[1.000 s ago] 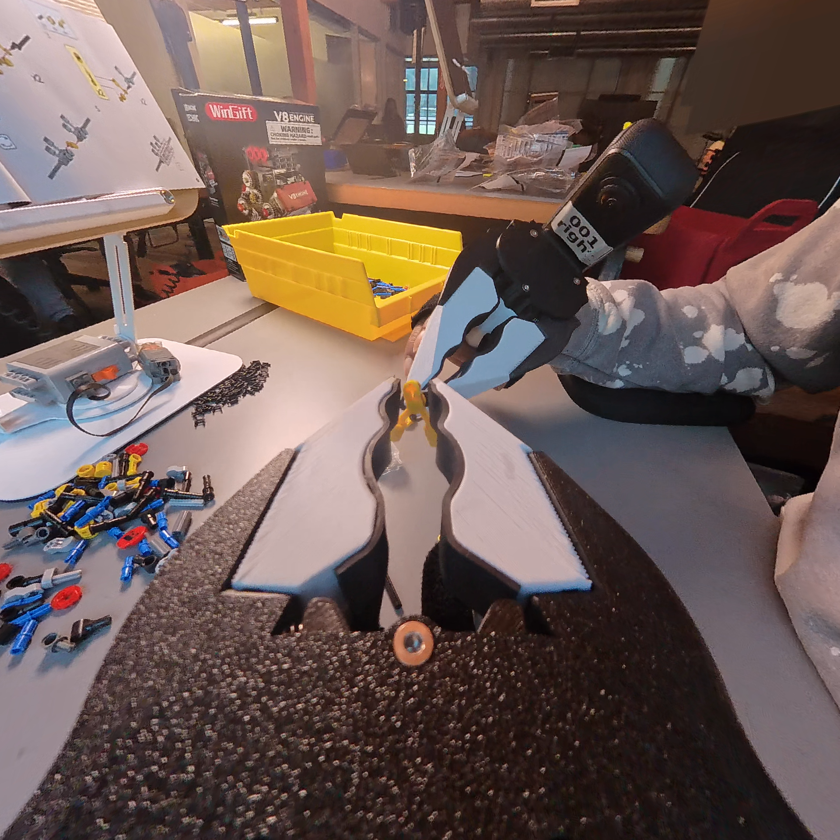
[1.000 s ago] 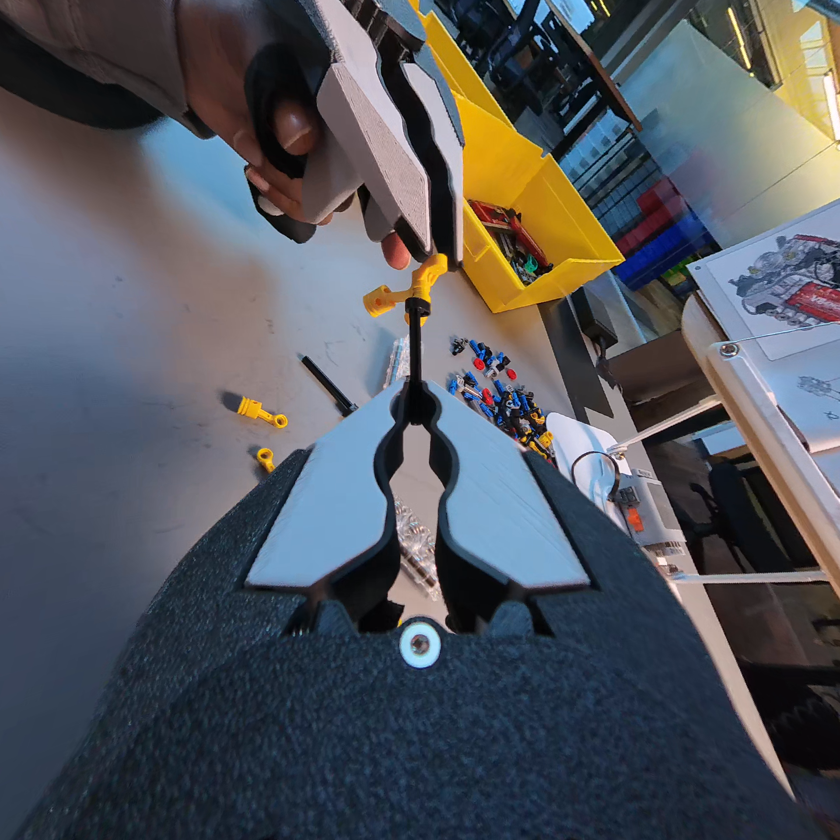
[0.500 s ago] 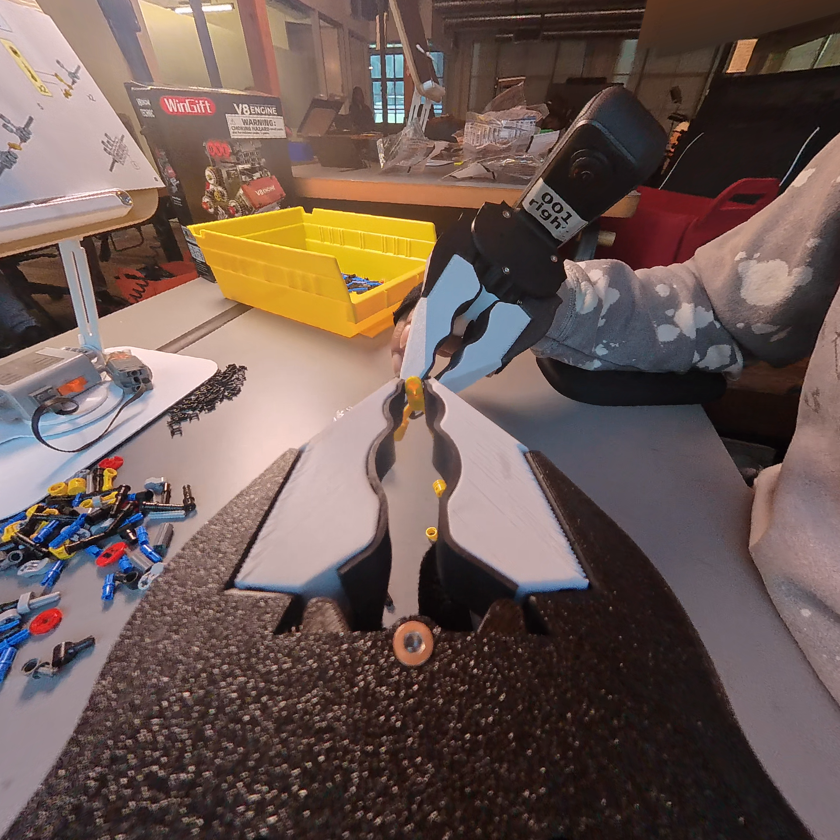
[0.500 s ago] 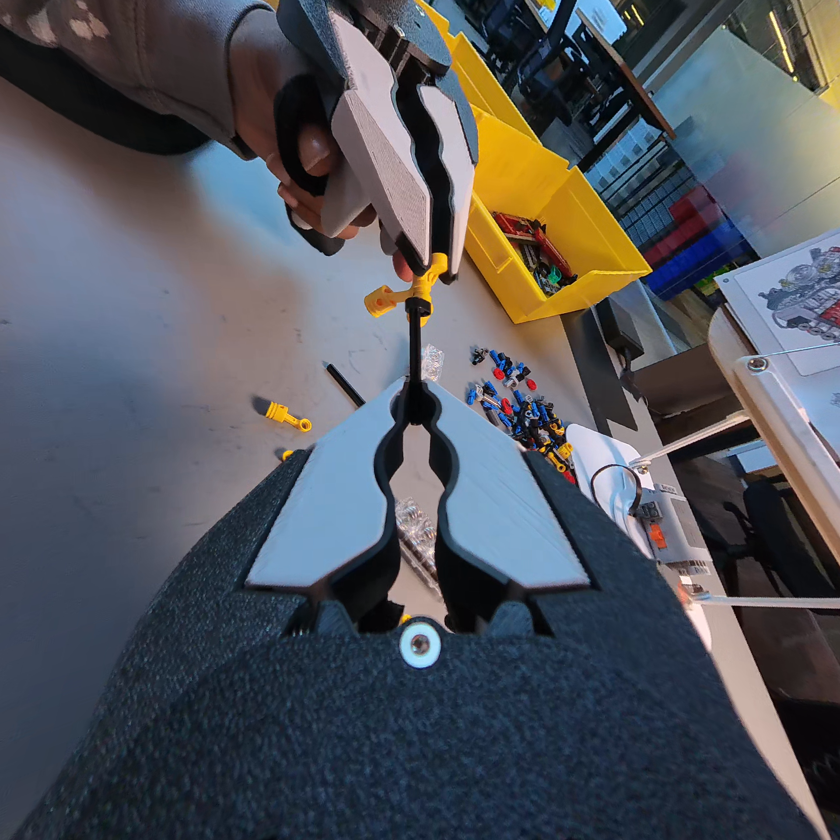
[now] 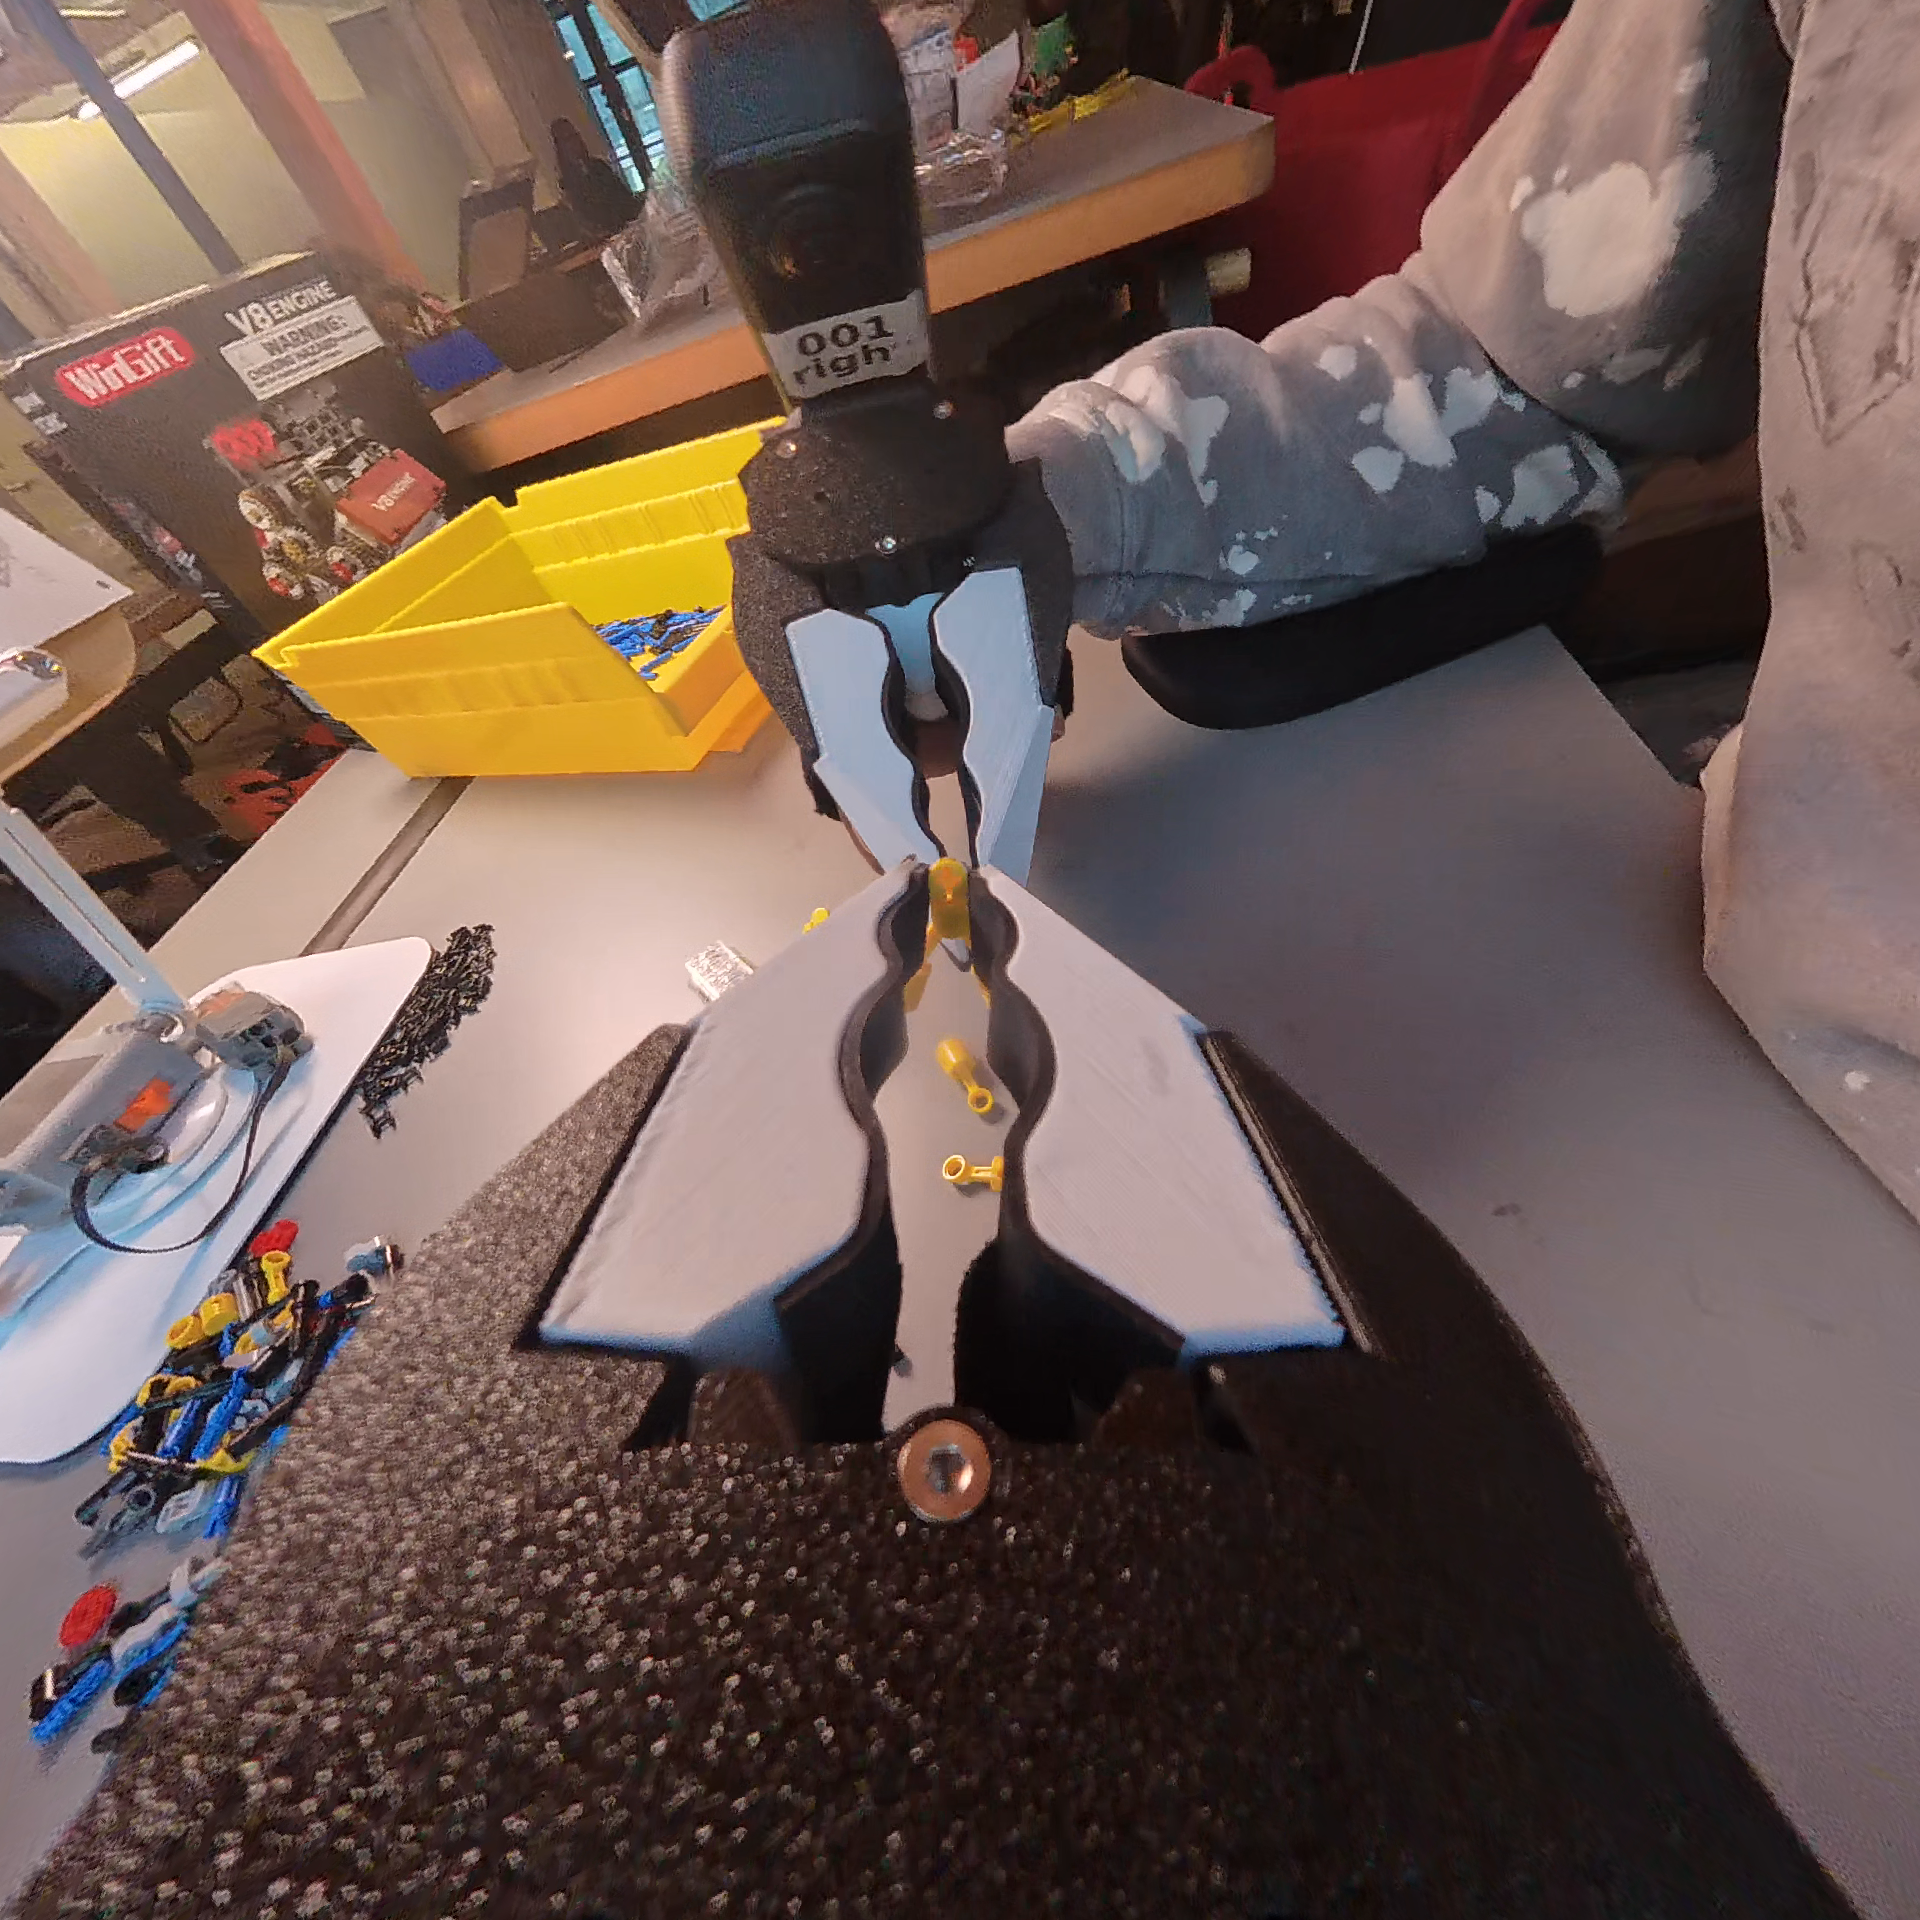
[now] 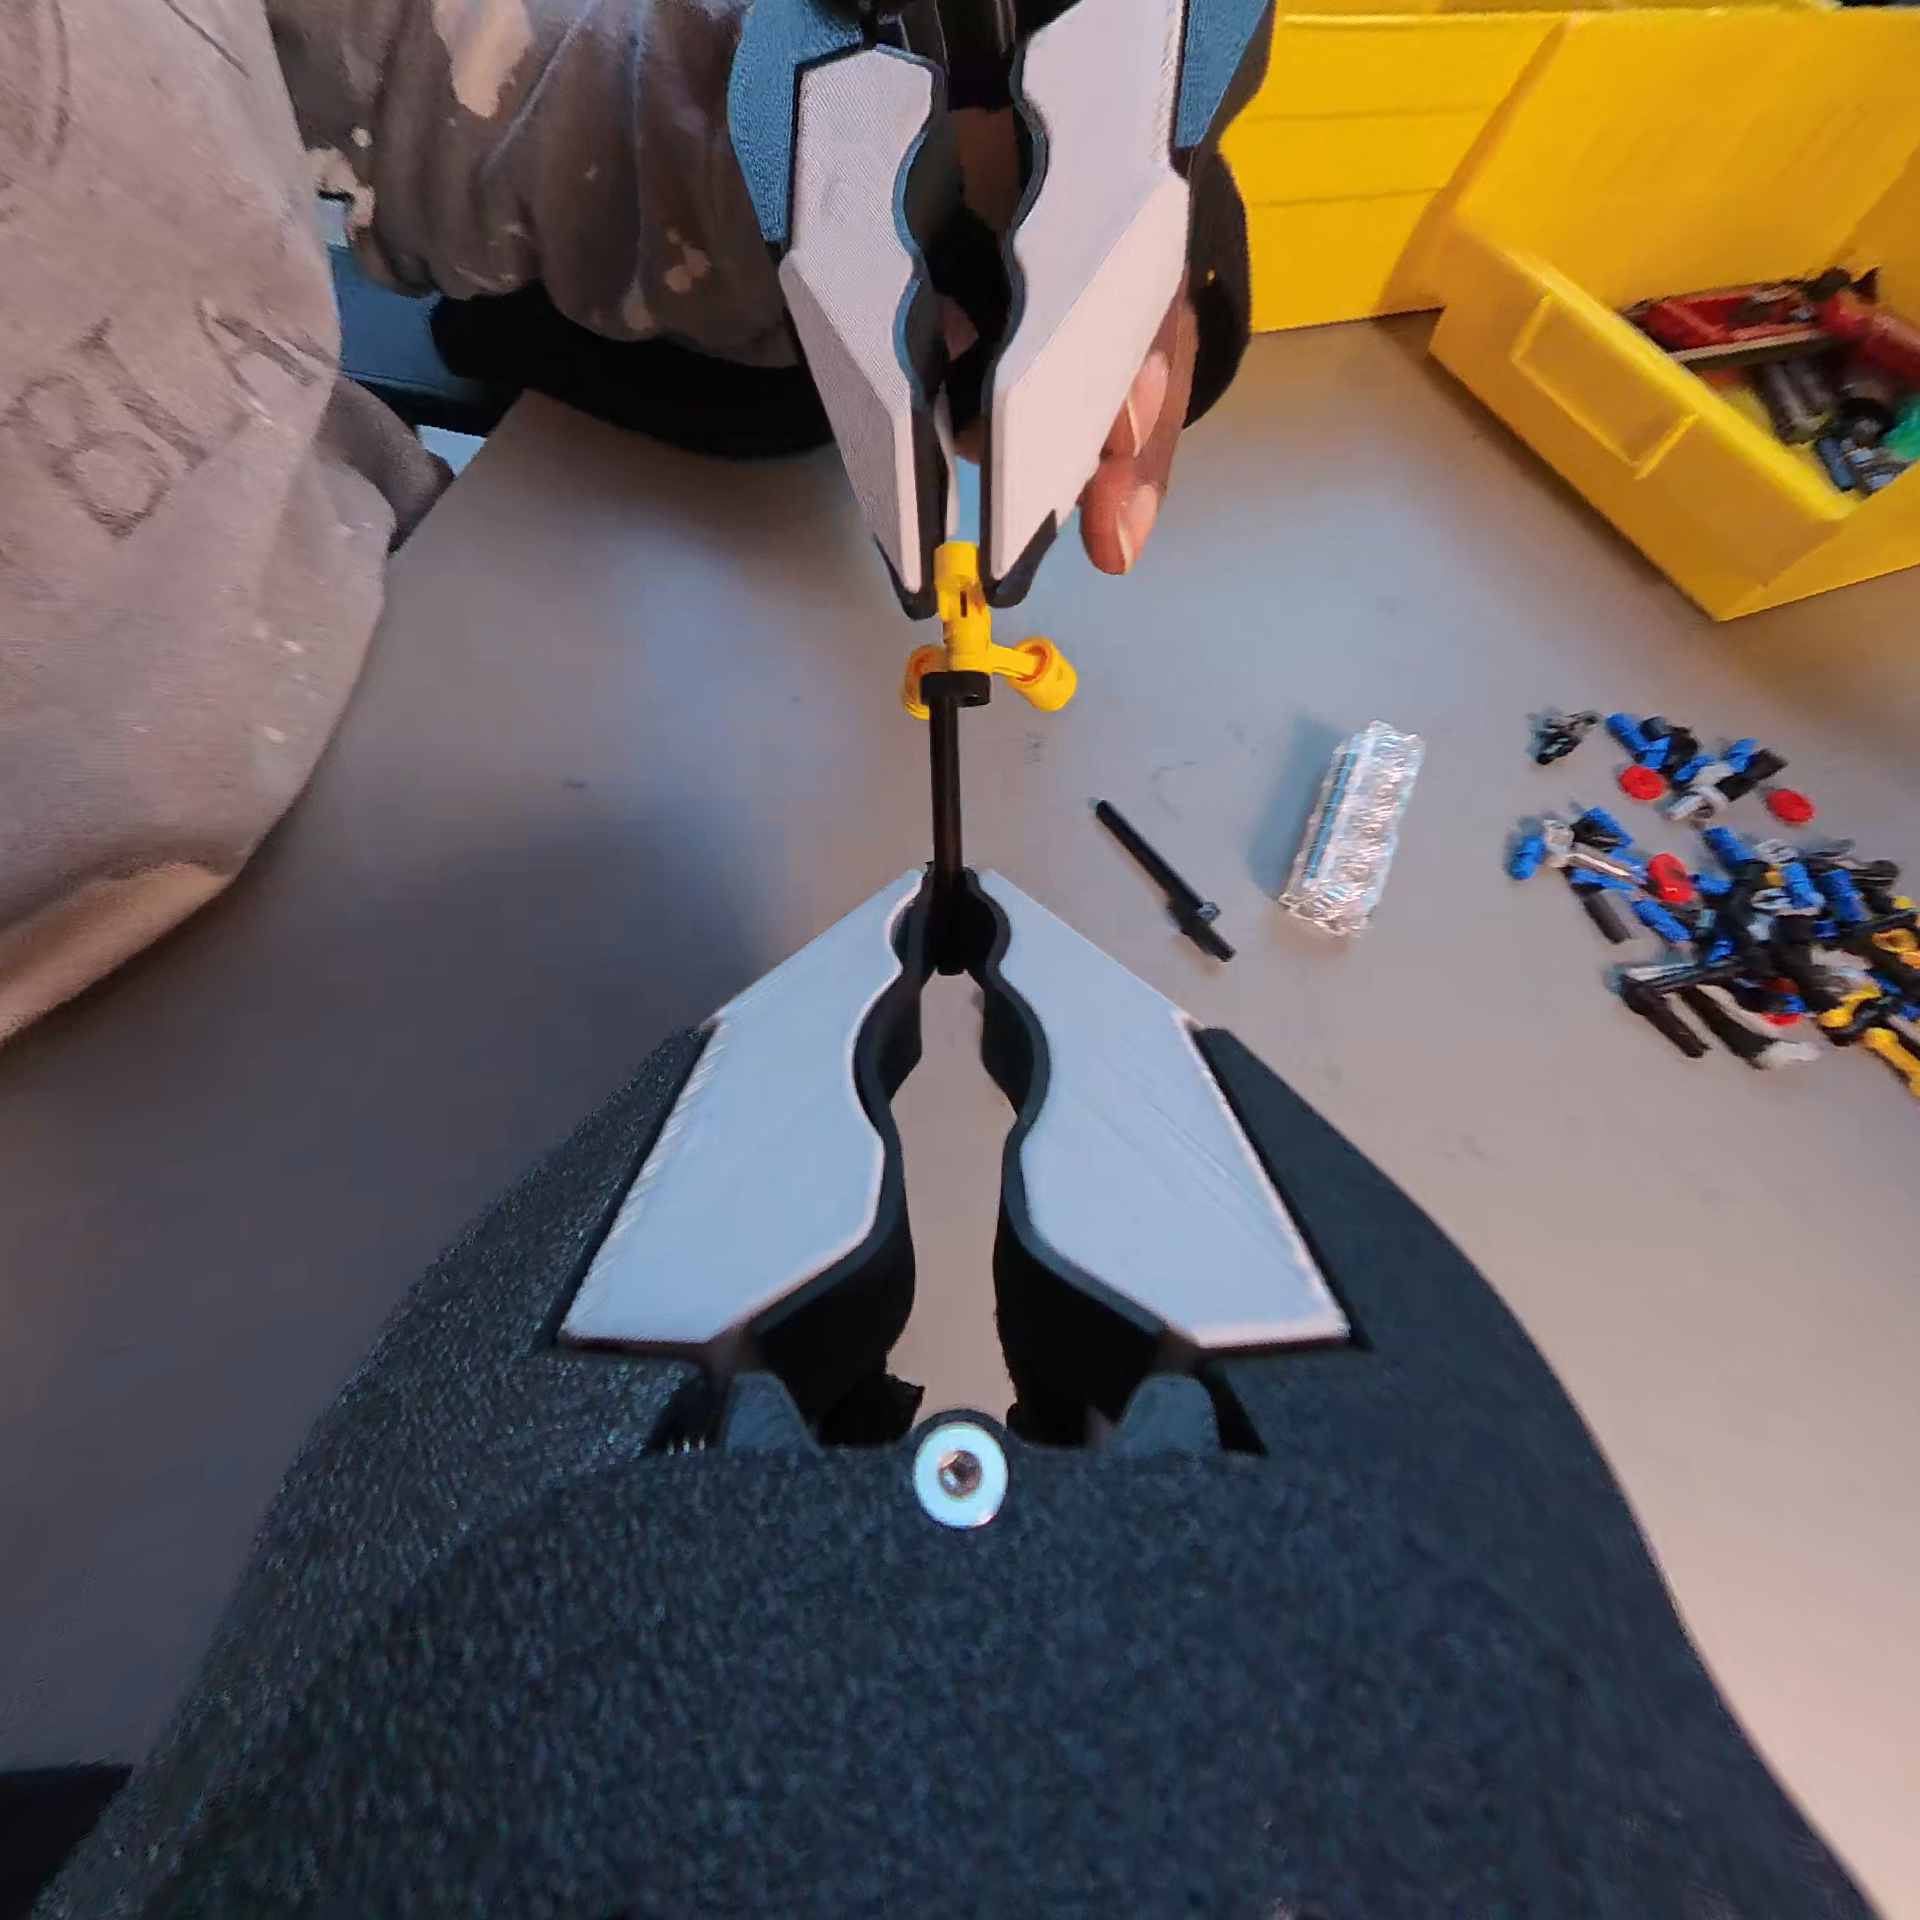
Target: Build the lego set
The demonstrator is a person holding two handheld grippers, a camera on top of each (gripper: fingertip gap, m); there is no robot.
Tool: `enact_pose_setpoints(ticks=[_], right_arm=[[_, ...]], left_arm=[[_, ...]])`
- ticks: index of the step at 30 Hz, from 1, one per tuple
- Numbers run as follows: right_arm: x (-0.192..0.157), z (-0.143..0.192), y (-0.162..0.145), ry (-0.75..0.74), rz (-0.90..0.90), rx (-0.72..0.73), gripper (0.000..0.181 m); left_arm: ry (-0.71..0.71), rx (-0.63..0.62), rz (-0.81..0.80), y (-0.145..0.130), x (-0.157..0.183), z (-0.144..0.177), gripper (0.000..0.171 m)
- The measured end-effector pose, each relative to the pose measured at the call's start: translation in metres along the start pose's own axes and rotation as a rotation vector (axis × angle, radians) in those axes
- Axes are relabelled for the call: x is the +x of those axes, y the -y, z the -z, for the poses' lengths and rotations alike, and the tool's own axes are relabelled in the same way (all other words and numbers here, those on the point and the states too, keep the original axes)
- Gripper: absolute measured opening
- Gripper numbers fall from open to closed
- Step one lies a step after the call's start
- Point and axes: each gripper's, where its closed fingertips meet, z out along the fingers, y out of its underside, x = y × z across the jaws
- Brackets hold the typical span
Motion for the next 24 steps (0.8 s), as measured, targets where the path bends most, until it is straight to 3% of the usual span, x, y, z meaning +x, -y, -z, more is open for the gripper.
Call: enact_pose_setpoints(ticks=[8, 14, 17, 24], right_arm=[[-0.018, -0.005, -0.007, 0.117, -0.053, -0.041, 0.003], [0.002, -0.001, -0.005, 0.010, -0.047, -0.021, 0.003], [0.019, 0.005, 0.001, -0.093, -0.016, 0.003, 0.003], [0.034, 0.014, 0.005, -0.197, 0.023, 0.018, 0.003]], left_arm=[[-0.036, -0.045, -0.199, -0.004, 0.018, -0.002, 0.008], [0.034, -0.038, 0.002, -0.007, -0.003, -0.002, 0.009], [0.077, 0.003, 0.093, -0.007, -0.016, 0.000, 0.018], [0.108, 0.060, 0.185, -0.003, -0.029, 0.005, 0.020]])
